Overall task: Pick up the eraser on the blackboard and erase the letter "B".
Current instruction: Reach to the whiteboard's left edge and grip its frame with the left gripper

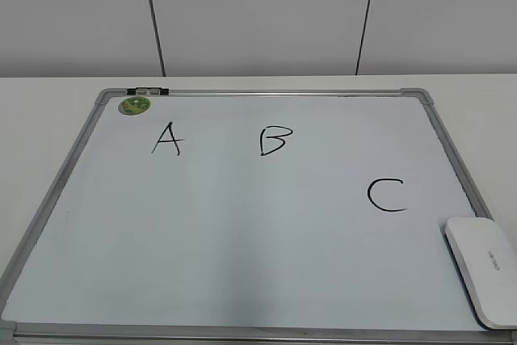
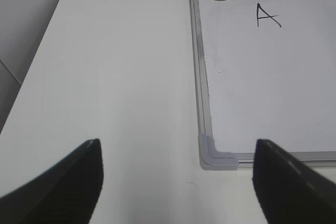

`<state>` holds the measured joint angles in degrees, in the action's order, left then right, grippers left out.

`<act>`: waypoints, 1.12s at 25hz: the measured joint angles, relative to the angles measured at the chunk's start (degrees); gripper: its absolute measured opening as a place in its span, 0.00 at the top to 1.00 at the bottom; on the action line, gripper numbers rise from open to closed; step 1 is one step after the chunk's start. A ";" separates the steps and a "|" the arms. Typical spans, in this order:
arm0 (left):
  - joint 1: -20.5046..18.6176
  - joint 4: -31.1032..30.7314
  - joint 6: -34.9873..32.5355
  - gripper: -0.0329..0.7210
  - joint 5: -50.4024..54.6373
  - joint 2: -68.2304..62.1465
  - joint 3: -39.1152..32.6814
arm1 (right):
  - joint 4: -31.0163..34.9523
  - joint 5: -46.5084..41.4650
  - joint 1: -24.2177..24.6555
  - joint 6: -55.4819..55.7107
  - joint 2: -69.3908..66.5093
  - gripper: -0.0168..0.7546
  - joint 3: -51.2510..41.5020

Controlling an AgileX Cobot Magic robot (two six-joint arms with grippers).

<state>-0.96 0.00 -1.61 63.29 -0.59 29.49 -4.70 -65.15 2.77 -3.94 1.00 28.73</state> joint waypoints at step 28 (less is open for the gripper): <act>0.00 0.00 0.00 0.08 0.00 0.00 0.00 | 0.00 0.00 0.00 0.00 0.00 0.21 0.00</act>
<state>-0.96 0.00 -1.61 63.29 -0.59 29.49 -4.70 -65.15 2.77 -3.94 1.00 28.73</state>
